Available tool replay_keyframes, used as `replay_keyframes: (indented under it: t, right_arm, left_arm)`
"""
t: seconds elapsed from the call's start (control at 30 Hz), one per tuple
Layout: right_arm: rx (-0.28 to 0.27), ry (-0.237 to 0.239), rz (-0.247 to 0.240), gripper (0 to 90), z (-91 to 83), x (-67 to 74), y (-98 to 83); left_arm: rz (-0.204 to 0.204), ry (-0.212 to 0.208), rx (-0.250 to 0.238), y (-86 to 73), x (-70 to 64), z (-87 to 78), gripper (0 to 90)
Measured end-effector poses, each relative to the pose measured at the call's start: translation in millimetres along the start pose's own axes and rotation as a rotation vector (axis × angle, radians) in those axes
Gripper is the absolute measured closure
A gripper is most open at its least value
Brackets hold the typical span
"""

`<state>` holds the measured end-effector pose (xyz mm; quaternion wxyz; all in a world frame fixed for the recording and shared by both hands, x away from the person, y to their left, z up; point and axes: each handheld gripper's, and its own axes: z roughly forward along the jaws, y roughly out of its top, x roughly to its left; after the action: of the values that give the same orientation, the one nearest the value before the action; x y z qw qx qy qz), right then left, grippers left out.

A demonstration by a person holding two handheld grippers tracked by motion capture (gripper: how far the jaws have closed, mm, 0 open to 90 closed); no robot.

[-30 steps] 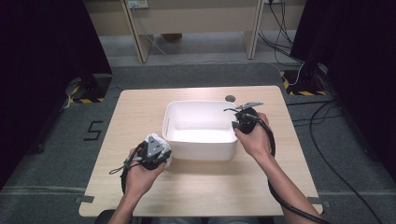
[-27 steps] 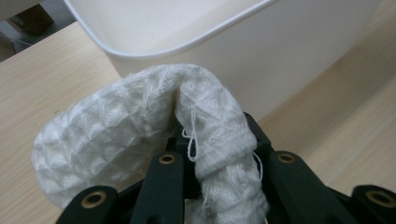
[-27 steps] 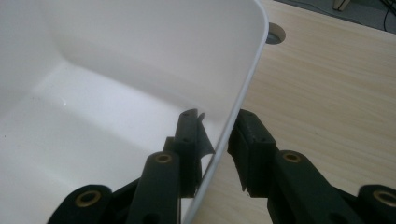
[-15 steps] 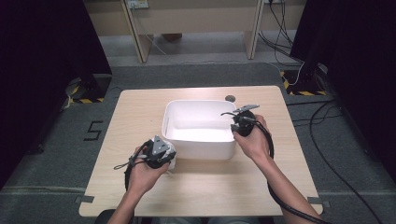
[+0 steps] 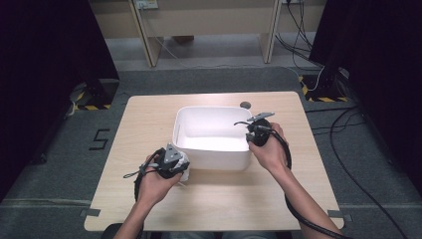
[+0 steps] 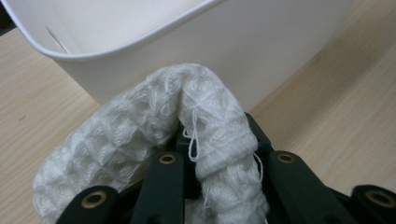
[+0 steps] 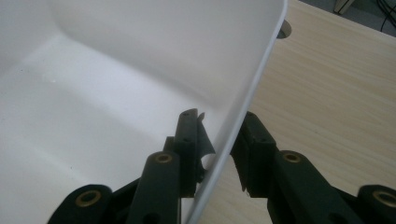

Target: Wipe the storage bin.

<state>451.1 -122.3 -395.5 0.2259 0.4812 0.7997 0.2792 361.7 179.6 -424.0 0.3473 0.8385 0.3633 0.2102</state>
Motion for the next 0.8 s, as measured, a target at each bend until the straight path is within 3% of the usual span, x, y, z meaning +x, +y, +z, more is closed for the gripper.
replay_keyframes:
  t: [0.8]
  right_arm:
    - [-0.003,0.005,-0.035,72.1,-0.1,2.7,-0.1]
  left_arm:
    - [-0.005,-0.018,0.011,-0.1,2.1,1.3,74.3]
